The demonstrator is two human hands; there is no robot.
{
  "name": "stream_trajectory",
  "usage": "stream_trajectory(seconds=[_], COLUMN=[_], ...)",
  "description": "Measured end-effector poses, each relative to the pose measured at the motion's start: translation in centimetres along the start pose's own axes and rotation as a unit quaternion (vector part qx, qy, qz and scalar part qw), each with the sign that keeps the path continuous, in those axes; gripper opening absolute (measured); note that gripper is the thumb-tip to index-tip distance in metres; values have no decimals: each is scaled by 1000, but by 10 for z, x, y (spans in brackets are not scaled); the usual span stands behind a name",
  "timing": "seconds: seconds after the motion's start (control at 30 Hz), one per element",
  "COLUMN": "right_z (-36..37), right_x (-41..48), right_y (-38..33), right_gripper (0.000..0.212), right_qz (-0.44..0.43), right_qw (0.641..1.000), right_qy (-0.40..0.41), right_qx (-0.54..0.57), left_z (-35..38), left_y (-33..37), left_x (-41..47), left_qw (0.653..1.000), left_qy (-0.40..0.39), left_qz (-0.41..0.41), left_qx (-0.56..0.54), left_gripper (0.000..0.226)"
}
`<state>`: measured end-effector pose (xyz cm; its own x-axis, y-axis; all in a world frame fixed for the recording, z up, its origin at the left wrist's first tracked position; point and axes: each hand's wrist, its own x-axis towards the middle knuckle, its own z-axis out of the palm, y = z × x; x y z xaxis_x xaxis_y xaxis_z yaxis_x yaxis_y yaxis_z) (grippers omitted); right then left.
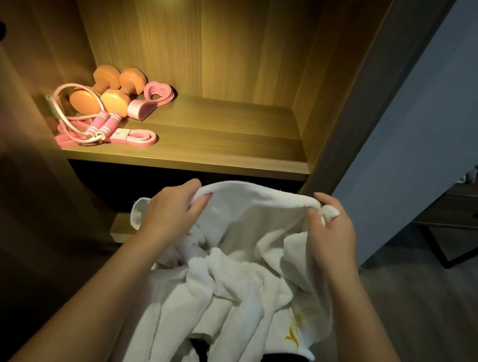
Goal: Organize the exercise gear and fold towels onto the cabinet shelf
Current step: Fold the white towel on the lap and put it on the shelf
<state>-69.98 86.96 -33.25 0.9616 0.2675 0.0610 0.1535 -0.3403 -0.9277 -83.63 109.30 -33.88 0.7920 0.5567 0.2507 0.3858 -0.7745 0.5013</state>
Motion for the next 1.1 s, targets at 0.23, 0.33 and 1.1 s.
stream_trajectory(seconds=[0.23, 0.33, 1.1], right_z=[28, 31, 15], right_x=[-30, -28, -23], right_y=[-22, -22, -13], right_gripper=[56, 39, 38], right_qz=[-116, -137, -73], right_qw=[957, 951, 991], right_qy=[-265, -275, -99], right_qx=[-11, -27, 42], left_z=[-15, -18, -15], left_y=[58, 54, 26], left_x=[-10, -15, -10], left_qw=[978, 973, 993], left_qy=[-98, -117, -33], left_qz=[179, 196, -76], left_qx=[39, 31, -87], left_gripper=[25, 18, 7])
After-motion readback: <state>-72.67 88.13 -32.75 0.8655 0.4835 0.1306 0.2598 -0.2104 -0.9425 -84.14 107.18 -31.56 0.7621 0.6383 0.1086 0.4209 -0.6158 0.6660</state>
